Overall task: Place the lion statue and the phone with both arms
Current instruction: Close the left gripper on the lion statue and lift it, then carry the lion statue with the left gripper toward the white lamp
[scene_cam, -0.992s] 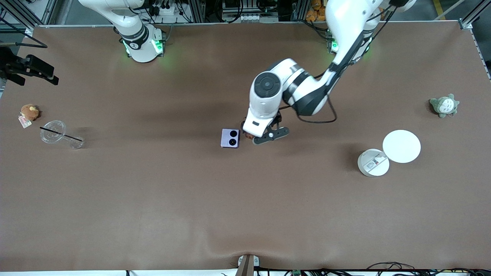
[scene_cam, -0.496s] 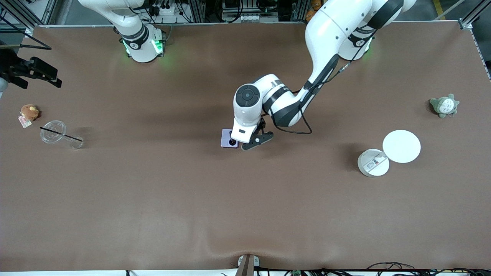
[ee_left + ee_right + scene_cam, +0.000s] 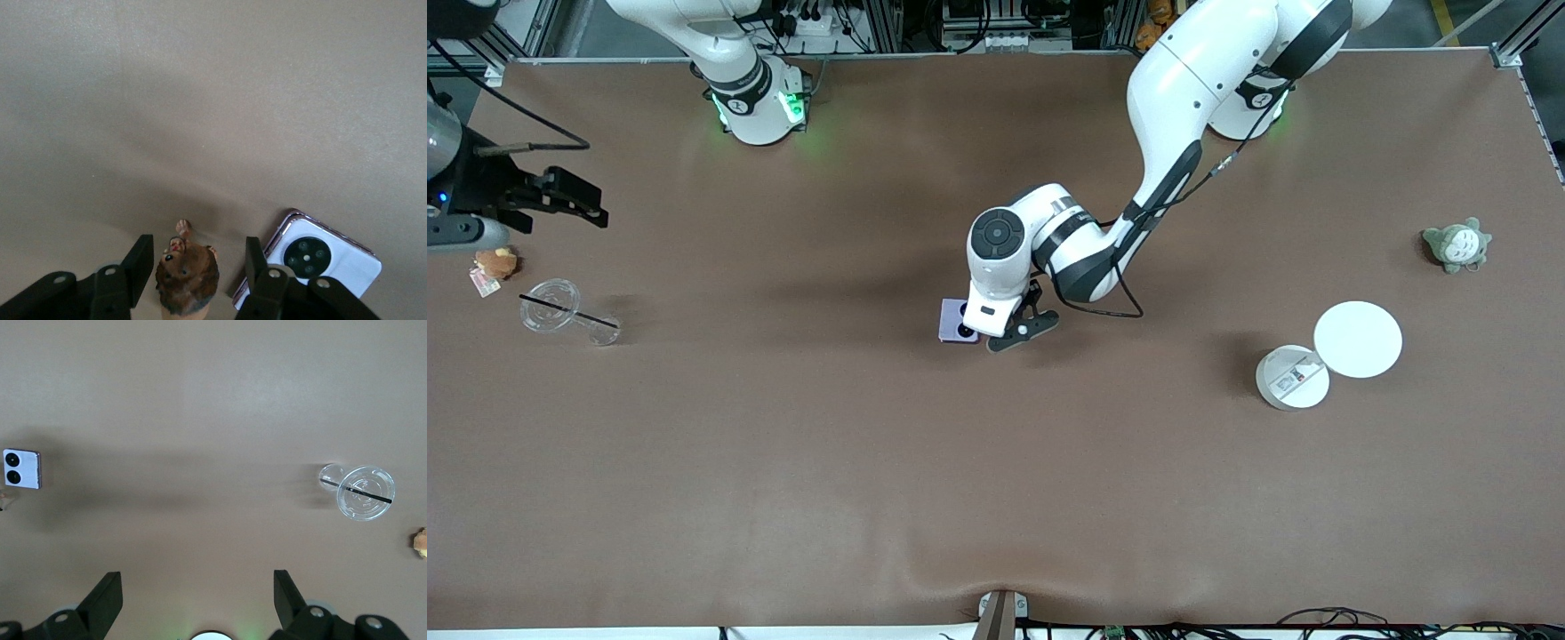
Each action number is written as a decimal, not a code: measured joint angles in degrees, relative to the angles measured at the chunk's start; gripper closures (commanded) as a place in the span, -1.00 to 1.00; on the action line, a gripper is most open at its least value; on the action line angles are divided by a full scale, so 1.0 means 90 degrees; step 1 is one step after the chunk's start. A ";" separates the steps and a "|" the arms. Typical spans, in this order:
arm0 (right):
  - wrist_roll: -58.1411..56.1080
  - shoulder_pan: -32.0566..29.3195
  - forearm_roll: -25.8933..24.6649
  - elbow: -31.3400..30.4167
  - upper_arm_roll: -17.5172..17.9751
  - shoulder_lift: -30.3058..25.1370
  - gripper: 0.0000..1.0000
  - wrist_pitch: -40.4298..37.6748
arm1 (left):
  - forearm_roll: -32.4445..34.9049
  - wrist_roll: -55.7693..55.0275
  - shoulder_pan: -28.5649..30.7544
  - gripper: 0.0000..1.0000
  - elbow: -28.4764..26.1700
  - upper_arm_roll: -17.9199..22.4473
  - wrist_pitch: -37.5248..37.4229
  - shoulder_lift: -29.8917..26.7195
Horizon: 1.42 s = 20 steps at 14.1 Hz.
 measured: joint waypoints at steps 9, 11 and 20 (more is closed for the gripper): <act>-0.0159 -0.0102 0.0000 0.0056 -0.0047 0.0019 -1.00 0.0004 | 0.0077 0.0364 0.0043 1.00 0.0172 0.0045 -0.0366 -0.0094; -0.0163 -0.0102 0.0000 0.0060 -0.0044 0.0019 -1.00 0.0004 | 0.0084 0.0890 0.0303 1.00 0.0264 0.0070 -0.0894 -0.0333; -0.0166 -0.0101 0.0000 0.0111 -0.0043 0.0019 -1.00 0.0005 | 0.0084 0.4285 0.2425 1.00 0.0236 0.0104 -0.2033 -0.1101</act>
